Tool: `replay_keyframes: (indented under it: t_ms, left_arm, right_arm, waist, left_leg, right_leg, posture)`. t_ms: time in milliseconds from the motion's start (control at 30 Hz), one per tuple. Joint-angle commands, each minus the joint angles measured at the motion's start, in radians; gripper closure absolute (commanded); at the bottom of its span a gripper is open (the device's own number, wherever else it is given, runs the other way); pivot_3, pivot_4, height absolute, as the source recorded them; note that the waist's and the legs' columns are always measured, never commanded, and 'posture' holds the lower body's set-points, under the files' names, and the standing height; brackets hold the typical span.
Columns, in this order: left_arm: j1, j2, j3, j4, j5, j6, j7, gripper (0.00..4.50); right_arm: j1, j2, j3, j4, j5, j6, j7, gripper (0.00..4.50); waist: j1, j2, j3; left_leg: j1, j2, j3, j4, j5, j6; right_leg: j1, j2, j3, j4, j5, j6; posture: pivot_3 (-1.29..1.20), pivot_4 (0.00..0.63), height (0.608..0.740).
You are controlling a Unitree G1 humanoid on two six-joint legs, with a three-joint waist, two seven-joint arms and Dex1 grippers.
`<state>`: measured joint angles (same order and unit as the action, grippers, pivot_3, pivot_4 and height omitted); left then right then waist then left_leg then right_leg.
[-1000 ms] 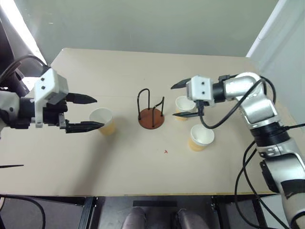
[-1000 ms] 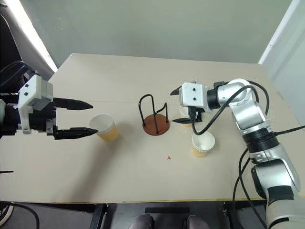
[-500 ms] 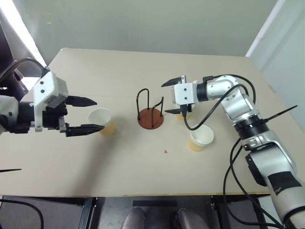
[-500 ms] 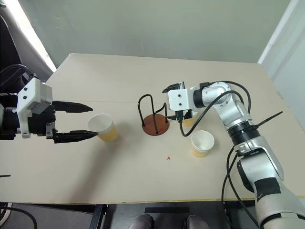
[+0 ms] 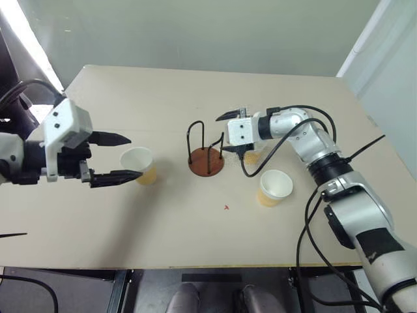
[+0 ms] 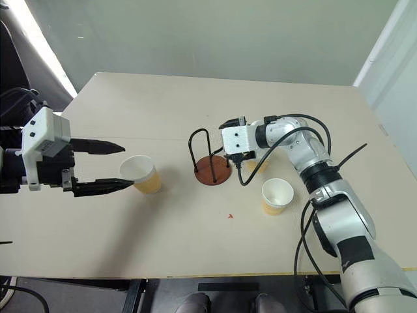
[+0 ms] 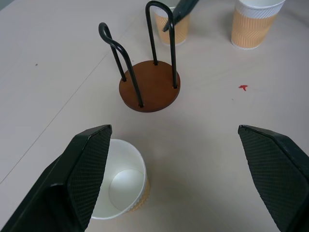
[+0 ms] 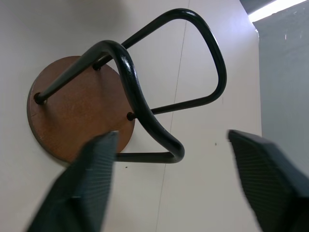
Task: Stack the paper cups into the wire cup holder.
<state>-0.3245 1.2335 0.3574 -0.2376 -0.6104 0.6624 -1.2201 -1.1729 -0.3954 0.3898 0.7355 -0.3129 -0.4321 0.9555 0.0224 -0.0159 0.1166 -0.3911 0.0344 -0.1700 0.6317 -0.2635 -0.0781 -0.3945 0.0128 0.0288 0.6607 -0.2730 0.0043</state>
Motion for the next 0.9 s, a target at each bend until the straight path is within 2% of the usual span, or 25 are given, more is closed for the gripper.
replay_keyframes:
  t_ms: [33, 233, 600, 900]
  left_arm:
    - [-0.005, 0.011, 0.045, -0.018, -0.014, -0.001, 0.001, 0.0]
    - [-0.022, 0.011, 0.027, -0.012, -0.016, -0.006, -0.004, 0.0]
    - [-0.096, 0.019, -0.027, 0.001, -0.072, -0.005, -0.073, 0.0]
    - [-0.051, 0.064, -0.05, -0.008, -0.081, -0.011, -0.211, 0.0]
  right_arm:
    - [-0.026, 0.002, -0.01, -0.018, 0.01, -0.023, -0.002, 2.36]
    - [-0.021, 0.011, -0.013, -0.023, 0.016, -0.025, -0.004, 4.46]
    - [-0.011, -0.015, -0.046, -0.059, 0.09, -0.055, 0.059, 4.46]
    - [0.1, -0.171, -0.068, -0.323, 0.351, -0.059, 0.376, 4.46]
  waist:
    - [0.0, 0.0, 0.0]
    - [0.0, 0.0, 0.0]
    - [0.0, 0.0, 0.0]
    - [0.001, 0.0, 0.0]
  left_leg:
    - [0.0, 0.0, 0.0, 0.0, 0.0, 0.0]
    - [0.0, 0.0, 0.0, 0.0, 0.0, -0.001]
    - [-0.001, 0.0, 0.0, 0.0, 0.0, -0.001]
    - [-0.004, 0.0, 0.002, -0.001, 0.0, -0.002]
  right_leg:
    - [0.0, 0.0, 0.0, 0.0, 0.0, 0.0]
    - [0.0, 0.0, 0.0, 0.0, 0.0, 0.0]
    - [-0.002, 0.0, 0.0, 0.0, 0.0, 0.0]
    - [-0.002, 0.0, 0.0, -0.002, 0.0, 0.0]
  posture:
    - [0.0, 0.15, 0.74]
    - [0.0, 0.15, 0.74]
    - [0.0, 0.15, 0.74]
    - [0.0, 0.15, 0.74]
